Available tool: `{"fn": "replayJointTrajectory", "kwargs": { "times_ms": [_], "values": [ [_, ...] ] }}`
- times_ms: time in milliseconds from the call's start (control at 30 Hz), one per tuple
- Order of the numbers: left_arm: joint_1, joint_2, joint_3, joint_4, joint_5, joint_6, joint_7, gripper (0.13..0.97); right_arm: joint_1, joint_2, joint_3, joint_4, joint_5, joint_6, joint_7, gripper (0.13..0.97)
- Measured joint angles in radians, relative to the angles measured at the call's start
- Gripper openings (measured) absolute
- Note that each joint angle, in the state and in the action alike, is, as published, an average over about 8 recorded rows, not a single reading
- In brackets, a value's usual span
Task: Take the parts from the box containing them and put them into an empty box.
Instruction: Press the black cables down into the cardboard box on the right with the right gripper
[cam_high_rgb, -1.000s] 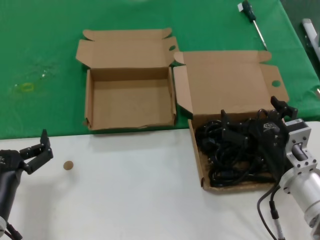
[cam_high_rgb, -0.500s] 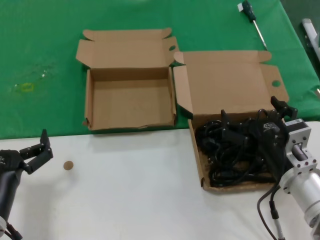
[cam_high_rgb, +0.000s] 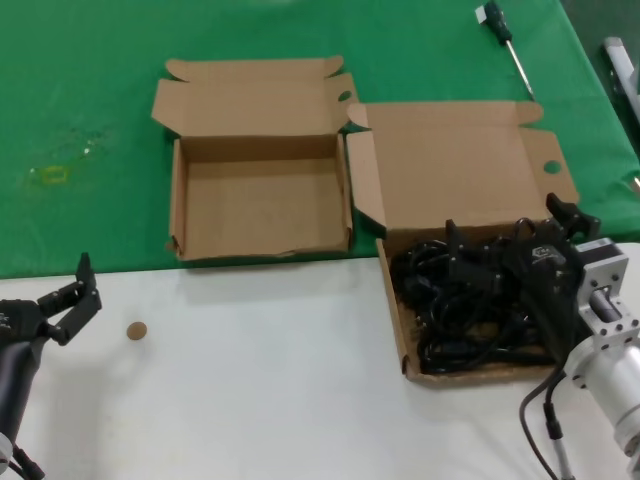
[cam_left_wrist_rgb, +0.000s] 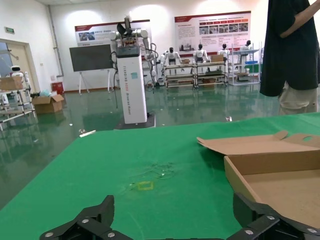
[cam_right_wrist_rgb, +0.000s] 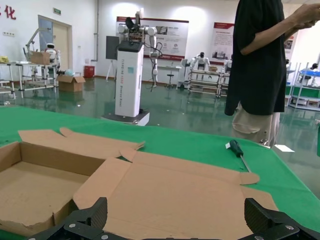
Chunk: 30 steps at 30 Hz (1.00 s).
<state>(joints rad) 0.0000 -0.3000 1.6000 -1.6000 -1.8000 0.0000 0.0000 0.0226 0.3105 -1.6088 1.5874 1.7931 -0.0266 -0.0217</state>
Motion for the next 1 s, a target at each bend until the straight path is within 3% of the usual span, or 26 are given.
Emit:
{"fn": "replayJointTrajectory", "kwargs": {
  "times_ms": [200,400,467,600,867,1000],
  "values": [
    [0.000,0.000,0.000,0.000,0.000,0.000,0.000,0.808,-0.009,0.036,-0.008,0.011,0.002,-0.001,0.007,0.966],
    [0.000,0.000,0.000,0.000,0.000,0.000,0.000,0.668,-0.013,0.123,-0.026,0.025,0.002,-0.064,0.014,0.966],
    [0.000,0.000,0.000,0.000,0.000,0.000,0.000,0.621,-0.009,0.159,-0.023,0.024,0.009,-0.113,0.007,0.966],
    [0.000,0.000,0.000,0.000,0.000,0.000,0.000,0.621,0.013,0.231,-0.003,0.004,0.038,-0.245,-0.034,0.966],
    [0.000,0.000,0.000,0.000,0.000,0.000,0.000,0.401,0.124,0.372,0.035,-0.095,0.082,-0.515,-0.205,0.966],
    [0.000,0.000,0.000,0.000,0.000,0.000,0.000,0.343,0.205,0.445,0.028,-0.150,0.086,-0.645,-0.299,0.966]
  ]
}}
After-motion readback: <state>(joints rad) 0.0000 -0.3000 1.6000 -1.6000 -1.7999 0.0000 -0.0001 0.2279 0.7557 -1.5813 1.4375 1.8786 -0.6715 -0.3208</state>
